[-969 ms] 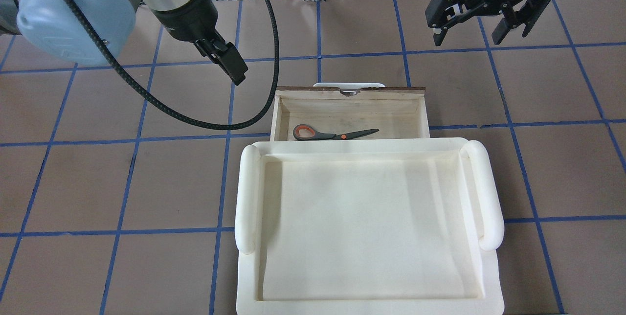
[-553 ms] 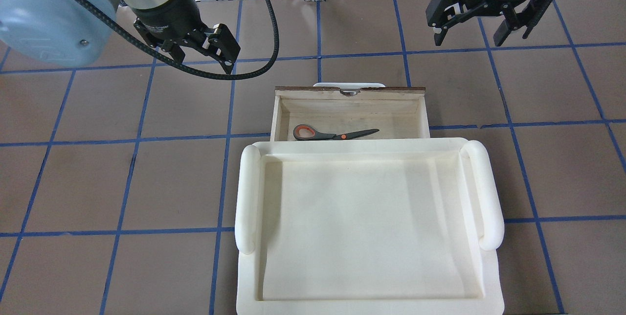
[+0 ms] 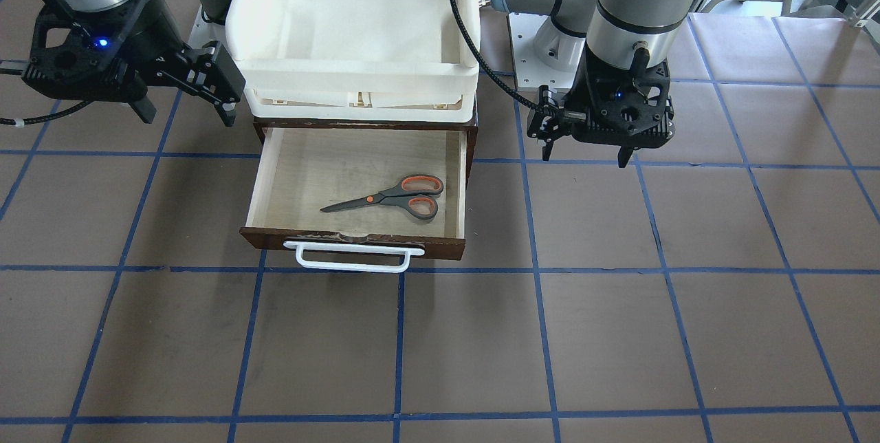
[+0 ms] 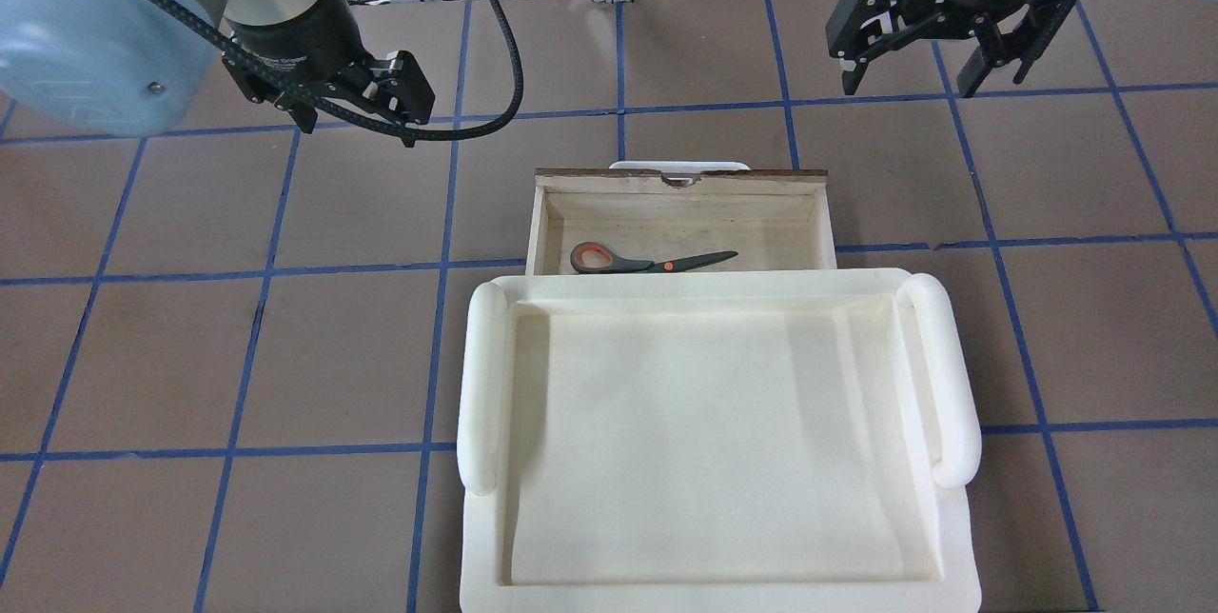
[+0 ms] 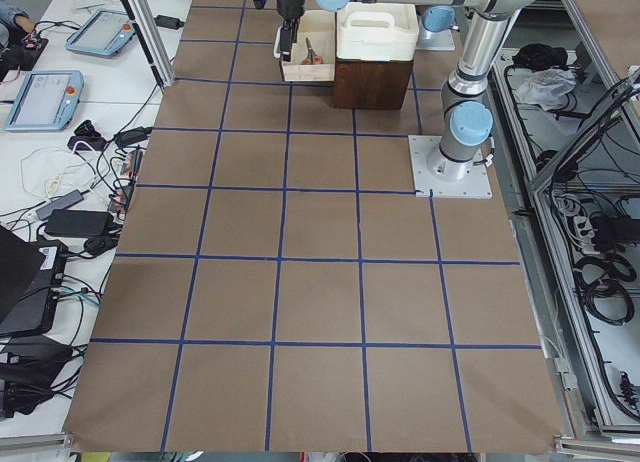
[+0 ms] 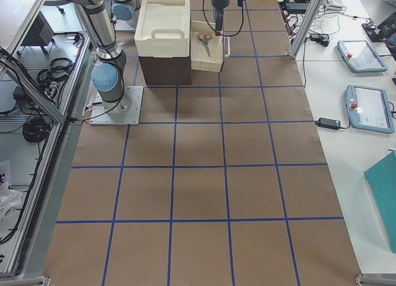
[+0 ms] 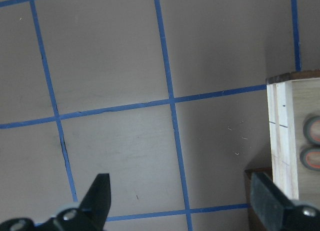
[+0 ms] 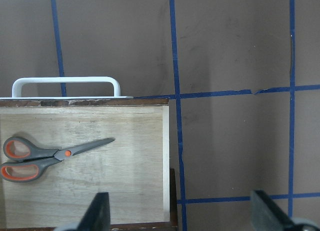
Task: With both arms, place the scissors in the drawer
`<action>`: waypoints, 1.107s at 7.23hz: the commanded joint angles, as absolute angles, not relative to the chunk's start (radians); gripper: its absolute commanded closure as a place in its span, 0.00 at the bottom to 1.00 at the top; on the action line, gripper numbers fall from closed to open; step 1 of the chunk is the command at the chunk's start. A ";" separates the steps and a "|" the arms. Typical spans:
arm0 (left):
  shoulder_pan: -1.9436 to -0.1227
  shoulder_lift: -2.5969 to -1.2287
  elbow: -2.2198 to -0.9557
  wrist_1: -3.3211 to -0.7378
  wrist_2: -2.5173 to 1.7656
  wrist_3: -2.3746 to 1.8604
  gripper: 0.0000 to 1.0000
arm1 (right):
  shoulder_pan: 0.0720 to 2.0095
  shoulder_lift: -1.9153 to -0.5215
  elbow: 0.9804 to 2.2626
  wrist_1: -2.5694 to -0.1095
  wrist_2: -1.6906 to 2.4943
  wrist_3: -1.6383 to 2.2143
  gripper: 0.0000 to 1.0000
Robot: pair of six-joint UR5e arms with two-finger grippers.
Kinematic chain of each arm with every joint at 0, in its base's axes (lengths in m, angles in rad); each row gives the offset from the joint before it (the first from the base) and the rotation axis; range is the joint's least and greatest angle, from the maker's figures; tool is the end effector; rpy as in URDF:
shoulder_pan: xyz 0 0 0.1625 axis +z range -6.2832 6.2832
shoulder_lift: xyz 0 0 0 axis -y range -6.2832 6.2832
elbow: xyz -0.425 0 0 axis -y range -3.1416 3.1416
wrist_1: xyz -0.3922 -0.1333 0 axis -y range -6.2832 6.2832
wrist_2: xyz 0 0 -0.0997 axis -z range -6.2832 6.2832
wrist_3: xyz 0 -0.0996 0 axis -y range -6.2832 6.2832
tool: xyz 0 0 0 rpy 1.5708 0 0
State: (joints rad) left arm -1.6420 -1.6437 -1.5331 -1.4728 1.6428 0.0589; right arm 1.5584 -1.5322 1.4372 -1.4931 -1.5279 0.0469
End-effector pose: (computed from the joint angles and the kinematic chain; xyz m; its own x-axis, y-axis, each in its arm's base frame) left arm -0.1634 -0.5183 0.4797 -0.9893 0.1249 -0.0754 0.1295 0.9899 -0.0584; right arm 0.1313 -0.5099 0.5266 -0.9973 0.0585 -0.0436 0.0592 0.9981 -0.0153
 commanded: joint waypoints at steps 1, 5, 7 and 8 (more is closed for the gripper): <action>-1.635 -1.640 -1.532 -1.476 1.562 0.034 0.00 | 1.559 -1.532 1.440 -1.494 -1.532 0.049 0.00; -1.594 -1.631 -1.534 -1.513 1.512 0.071 0.00 | 1.559 -1.534 1.454 -1.499 -1.546 0.051 0.00; -1.594 -1.631 -1.535 -1.513 1.514 0.071 0.00 | 1.559 -1.534 1.456 -1.499 -1.548 0.051 0.00; -1.594 -1.632 -1.536 -1.516 1.520 0.071 0.00 | 1.559 -1.534 1.456 -1.500 -1.548 0.051 0.00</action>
